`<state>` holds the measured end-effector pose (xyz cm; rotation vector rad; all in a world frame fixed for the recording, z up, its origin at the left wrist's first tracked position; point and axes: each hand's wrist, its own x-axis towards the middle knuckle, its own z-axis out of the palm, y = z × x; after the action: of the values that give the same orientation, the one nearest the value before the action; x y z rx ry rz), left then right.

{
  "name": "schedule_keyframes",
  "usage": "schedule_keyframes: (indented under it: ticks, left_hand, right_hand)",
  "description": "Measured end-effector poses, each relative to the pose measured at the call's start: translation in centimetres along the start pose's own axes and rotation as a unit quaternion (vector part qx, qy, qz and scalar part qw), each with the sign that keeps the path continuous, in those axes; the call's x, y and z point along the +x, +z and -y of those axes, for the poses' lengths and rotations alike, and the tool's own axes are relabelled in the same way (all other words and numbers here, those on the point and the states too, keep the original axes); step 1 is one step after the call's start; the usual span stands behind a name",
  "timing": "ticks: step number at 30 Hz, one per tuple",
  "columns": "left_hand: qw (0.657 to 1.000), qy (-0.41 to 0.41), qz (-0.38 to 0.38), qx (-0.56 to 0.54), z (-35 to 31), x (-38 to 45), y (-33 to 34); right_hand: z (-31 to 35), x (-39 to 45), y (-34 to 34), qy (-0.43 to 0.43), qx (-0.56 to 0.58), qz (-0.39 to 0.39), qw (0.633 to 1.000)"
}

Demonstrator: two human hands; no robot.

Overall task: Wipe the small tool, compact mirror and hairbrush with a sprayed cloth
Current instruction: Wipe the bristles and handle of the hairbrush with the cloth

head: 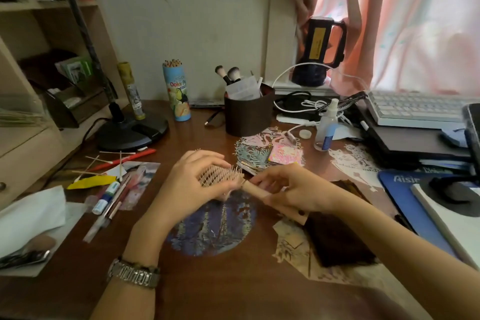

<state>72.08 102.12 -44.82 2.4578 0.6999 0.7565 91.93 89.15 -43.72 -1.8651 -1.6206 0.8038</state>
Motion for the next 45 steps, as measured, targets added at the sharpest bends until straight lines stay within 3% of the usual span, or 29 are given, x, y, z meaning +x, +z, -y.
schedule_keyframes:
  ticks: [4, 11, 15, 23, 33, 39, 45]
  left_hand:
    - [0.997, 0.043, 0.063, 0.003, -0.3, -0.1, 0.9]
    - [0.987, 0.041, 0.158, 0.016, -0.4, -0.2, 1.4]
    - [0.985, 0.031, 0.167, 0.017, 0.0, -0.2, 1.6]
    - [0.988, 0.001, 0.154, 0.004, 0.1, -0.3, 1.0]
    - [0.989, -0.047, 0.142, -0.007, 0.9, -0.2, 0.2]
    - [0.988, -0.055, 0.144, -0.003, 1.0, -0.3, 0.2]
    - [0.989, -0.053, 0.14, -0.008, 1.0, -0.2, 0.2]
  right_hand:
    - [-0.9, -1.6, -0.7, -0.01, -0.005, 0.032, 0.999]
    - [-0.9, -2.4, -0.7, -0.033, -0.011, 0.063, 0.997]
    - [-1.0, -2.1, -0.4, -0.036, 0.021, 0.057, 0.998]
    - [-2.7, -5.1, -2.3, -0.031, 0.081, -0.072, 0.994]
    - [-4.8, -6.7, -2.6, 0.015, -0.056, -0.121, 0.991]
    - [-3.6, -7.8, -1.5, 0.021, -0.173, -0.136, 0.975]
    - [-3.6, -8.4, 1.3, 0.067, -0.218, -0.177, 0.957]
